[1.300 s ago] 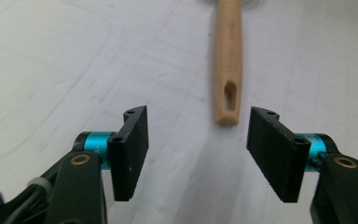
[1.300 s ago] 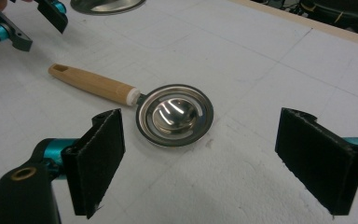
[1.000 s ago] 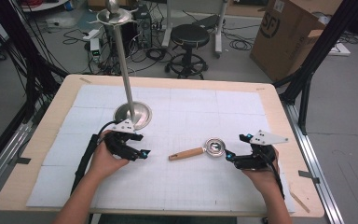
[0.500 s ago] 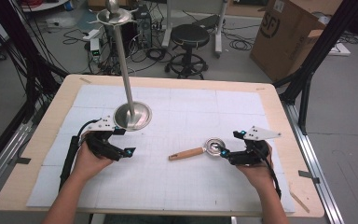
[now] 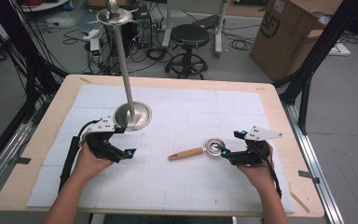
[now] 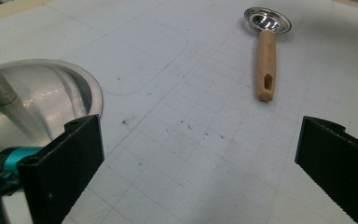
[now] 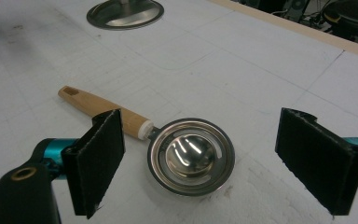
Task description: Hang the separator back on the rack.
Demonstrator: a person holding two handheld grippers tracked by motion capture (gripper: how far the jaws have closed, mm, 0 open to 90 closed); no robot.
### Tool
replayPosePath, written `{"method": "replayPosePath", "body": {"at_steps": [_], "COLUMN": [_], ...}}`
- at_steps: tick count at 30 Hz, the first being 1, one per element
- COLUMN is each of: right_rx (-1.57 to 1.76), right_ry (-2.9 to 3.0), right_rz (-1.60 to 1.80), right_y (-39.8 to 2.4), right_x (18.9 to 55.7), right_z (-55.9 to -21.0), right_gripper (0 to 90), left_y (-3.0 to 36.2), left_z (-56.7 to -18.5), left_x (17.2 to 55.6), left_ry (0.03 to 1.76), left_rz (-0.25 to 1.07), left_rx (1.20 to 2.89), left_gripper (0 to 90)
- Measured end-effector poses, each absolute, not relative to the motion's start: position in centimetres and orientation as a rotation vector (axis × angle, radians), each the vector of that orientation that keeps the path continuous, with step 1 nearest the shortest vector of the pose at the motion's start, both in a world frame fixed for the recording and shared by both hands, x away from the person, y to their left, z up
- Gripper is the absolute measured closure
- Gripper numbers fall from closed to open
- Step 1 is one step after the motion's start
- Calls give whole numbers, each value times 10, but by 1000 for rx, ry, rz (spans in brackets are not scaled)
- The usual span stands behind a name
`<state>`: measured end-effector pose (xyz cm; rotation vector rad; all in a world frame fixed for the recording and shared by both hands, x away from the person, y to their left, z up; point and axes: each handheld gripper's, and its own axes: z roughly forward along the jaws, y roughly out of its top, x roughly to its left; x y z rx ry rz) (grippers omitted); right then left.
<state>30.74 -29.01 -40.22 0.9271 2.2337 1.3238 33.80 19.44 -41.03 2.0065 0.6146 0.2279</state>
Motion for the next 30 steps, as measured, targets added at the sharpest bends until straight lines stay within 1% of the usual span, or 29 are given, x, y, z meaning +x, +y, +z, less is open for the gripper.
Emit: {"method": "replayPosePath", "body": {"at_steps": [12,30], "right_rx": [914,882], "right_ry": [2262,2307], "right_rz": [1298,1265], "right_y": [-287,-276], "right_x": [305,308], "right_z": [-404,-406], "right_gripper": [141,142], "left_y": [195,194], "left_z": [-409,-412], "left_x": [339,342], "left_ry": [612,603], "left_rz": [253,231], "left_rx": [1987,1974], "left_gripper": [17,17]}}
